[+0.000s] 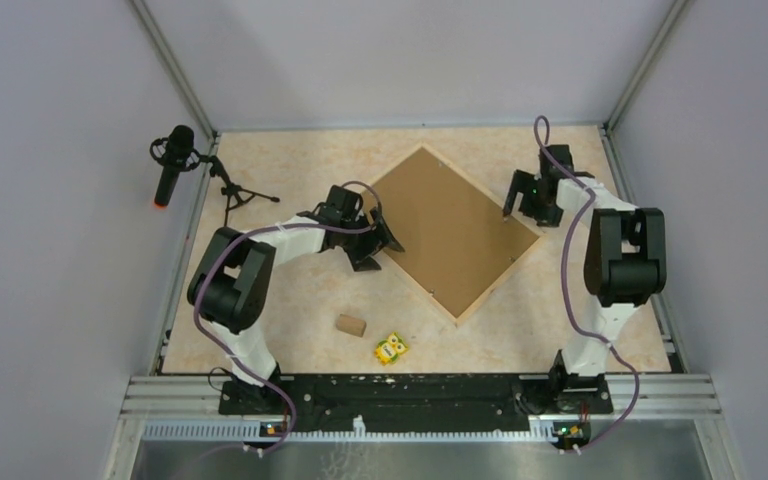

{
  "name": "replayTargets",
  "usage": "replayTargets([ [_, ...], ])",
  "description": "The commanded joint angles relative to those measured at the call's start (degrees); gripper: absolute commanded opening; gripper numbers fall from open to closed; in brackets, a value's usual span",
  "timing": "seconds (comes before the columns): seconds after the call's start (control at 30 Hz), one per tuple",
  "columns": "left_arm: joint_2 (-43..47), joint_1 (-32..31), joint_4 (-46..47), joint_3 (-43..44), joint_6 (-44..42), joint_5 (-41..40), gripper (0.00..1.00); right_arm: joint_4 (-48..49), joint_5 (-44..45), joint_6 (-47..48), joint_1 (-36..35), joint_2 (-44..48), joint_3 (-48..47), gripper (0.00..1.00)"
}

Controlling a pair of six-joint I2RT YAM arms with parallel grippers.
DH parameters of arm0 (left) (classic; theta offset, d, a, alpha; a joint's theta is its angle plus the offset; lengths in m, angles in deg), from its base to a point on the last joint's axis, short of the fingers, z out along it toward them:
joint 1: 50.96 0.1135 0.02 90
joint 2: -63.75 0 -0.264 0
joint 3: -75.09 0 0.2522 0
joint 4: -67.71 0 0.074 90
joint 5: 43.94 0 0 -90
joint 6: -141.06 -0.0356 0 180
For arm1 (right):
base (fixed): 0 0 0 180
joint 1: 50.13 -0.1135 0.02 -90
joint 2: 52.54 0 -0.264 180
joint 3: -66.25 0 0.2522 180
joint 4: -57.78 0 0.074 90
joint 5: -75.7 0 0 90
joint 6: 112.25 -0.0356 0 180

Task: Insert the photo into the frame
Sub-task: Adjust the photo frame at the center of the board.

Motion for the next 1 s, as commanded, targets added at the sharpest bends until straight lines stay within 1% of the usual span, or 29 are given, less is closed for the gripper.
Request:
replayTargets([
  [0.0,-0.8,0.0,1.1,0.8,0.0,1.4,0.79,3.2,-2.6,0.8,0.7,0.5,2.0,0.87],
  [0.03,-1.0,0.0,0.9,1.1,-0.4,1.0,0.78,3.9,-2.5,0.4,0.7,1.0,3.0,0.86],
  [0.1,-1.2,0.0,0.0,1.9,-1.4,-0.1,0.75,6.3,-4.5,-0.6,0.7,2.4,6.5,0.82],
  [0.13,-1.4,0.0,-0.3,2.2,-1.7,-0.5,0.73,7.4,-5.4,-1.3,0.7,3.1,8.9,0.79],
  [0.2,-2.0,0.0,-0.8,2.7,-2.4,-1.0,0.69,8.3,-6.4,-2.9,0.7,4.4,12.1,0.68],
  [0.27,-2.8,0.0,-0.9,3.1,-3.0,-0.5,0.63,9.2,-7.5,-4.6,0.5,7.3,16.4,0.65],
  [0.33,-3.9,0.0,-1.0,3.8,-3.8,0.7,0.6,11.1,-8.8,-5.5,0.5,10.9,21.2,0.65],
  [0.4,-4.6,0.1,-1.0,3.9,-3.7,1.6,0.58,11.7,-9.2,-6.3,0.5,14.5,25.1,0.65],
  [0.5,-4.5,0.0,-0.7,3.3,-3.0,2.0,0.57,10.9,-10.1,-6.5,0.4,18.2,27.9,0.66],
  [0.57,-4.0,0.1,-0.5,2.8,-2.6,1.8,0.57,8.8,-8.8,-6.2,0.4,19.7,27.4,0.68],
  [0.63,-3.7,0.1,-0.6,2.6,-2.4,1.4,0.57,6.3,-5.1,-6.8,0.4,19.8,25.4,0.73],
  [0.7,-3.6,0.1,-0.5,2.5,-2.4,1.4,0.57,4.0,-2.0,-8.5,0.4,18.6,22.7,0.76],
  [0.8,-3.8,0.1,-0.5,2.5,-2.3,1.8,0.58,2.5,-1.8,-11.3,-0.1,15.5,19.5,0.82],
  [0.97,-4.8,0.2,-0.3,2.4,-1.8,3.0,0.58,3.5,-1.4,-11.2,-1.7,11.5,17.2,0.83],
])
